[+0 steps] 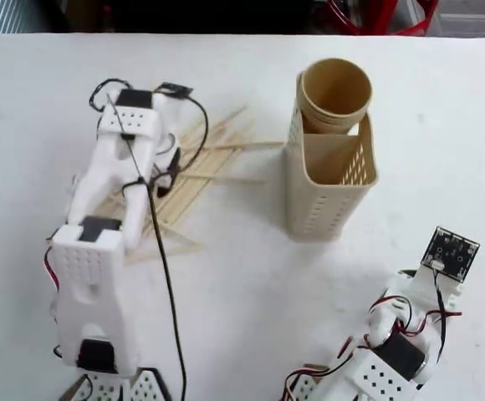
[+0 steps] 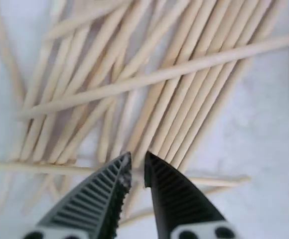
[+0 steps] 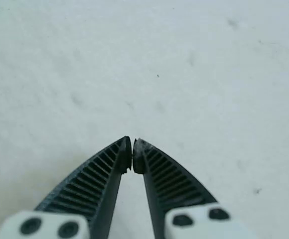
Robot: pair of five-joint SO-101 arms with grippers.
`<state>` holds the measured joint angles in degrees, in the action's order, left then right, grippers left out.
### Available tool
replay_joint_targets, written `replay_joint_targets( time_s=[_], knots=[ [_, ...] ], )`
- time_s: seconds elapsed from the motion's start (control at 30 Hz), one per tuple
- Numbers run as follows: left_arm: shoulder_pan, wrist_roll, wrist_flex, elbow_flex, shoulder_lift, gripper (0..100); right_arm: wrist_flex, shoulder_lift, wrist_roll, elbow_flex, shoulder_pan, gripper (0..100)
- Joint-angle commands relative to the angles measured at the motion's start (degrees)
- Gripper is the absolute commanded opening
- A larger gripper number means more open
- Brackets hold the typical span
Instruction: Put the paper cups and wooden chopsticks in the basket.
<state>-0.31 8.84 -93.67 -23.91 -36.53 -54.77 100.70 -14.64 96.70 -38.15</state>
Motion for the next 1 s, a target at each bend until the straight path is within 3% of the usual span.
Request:
replay_joint_targets(
  time_s=[0.0,0.2,0.43,0.57,0.77,0.97],
  knots=[
    [0.8,-0.4,9.4,13.9,10.7,7,0.6,-0.4,-0.7,0.4,-0.4,2.1],
    [1.5,-1.0,24.1,34.5,25.4,7,0.6,-0.4,-0.7,0.4,-0.4,2.1],
    [0.8,-1.3,37.3,48.2,34.5,6,0.6,-0.4,-0.7,0.4,-0.4,2.1],
    [-2.1,-11.2,37.6,49.1,34.6,8,0.6,-0.4,-0.7,0.4,-0.4,2.1],
    [-12.0,-19.5,33.1,47.0,35.0,16,0.6,-0.4,-0.7,0.4,-0.3,2.1],
    [-14.5,-25.1,32.8,47.3,34.5,18,0.6,-0.4,-0.7,0.4,-0.4,2.1]
  ],
)
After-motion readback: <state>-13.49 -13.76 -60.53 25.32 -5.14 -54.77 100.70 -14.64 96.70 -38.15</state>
